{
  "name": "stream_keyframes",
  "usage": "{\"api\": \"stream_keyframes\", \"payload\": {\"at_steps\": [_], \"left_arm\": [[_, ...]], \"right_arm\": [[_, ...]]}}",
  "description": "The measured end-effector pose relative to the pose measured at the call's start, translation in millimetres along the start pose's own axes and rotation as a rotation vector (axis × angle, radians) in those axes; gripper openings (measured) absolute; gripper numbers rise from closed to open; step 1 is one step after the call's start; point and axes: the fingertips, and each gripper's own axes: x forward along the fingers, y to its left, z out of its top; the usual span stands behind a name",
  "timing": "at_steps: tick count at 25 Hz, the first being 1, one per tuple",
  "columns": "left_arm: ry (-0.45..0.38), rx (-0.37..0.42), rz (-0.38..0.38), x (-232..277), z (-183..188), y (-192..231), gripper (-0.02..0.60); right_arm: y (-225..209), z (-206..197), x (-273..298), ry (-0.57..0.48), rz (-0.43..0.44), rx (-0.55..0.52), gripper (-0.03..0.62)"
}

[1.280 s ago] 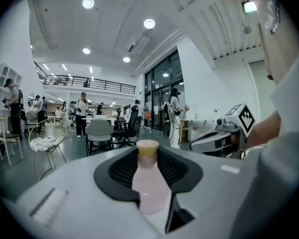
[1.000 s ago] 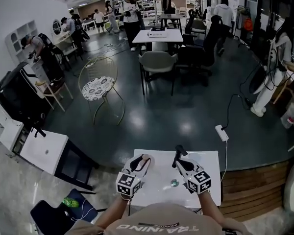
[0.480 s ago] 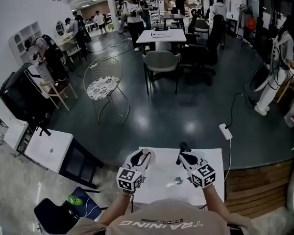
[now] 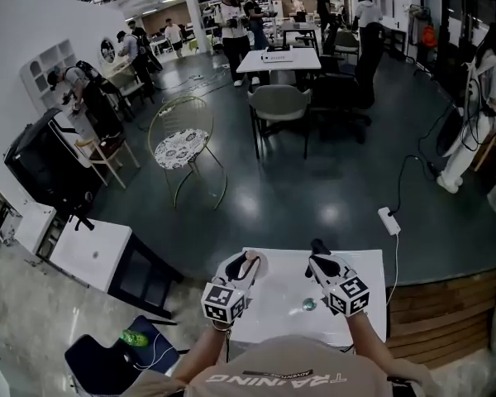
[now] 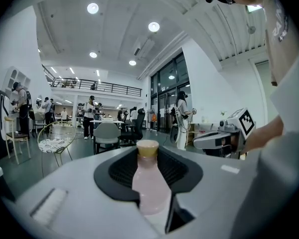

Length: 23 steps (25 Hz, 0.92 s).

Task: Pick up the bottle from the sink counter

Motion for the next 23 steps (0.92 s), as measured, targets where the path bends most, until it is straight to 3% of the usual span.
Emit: {"api": "stream_keyframes", "payload": {"at_steps": [15,23], "left_arm": [[0.002,0.002,0.003,1.4,-0.6,-6.5,0.129],[-0.013,0.014,-0.001,2.1,13.7,-10.3,0.129]], "right_arm": [[2.3,-3.0,8.2,0.005,0.014,-0.022,0.007],[-6.3,15.4,9.0,-0.019,0.01,-0.057,0.006]]}}
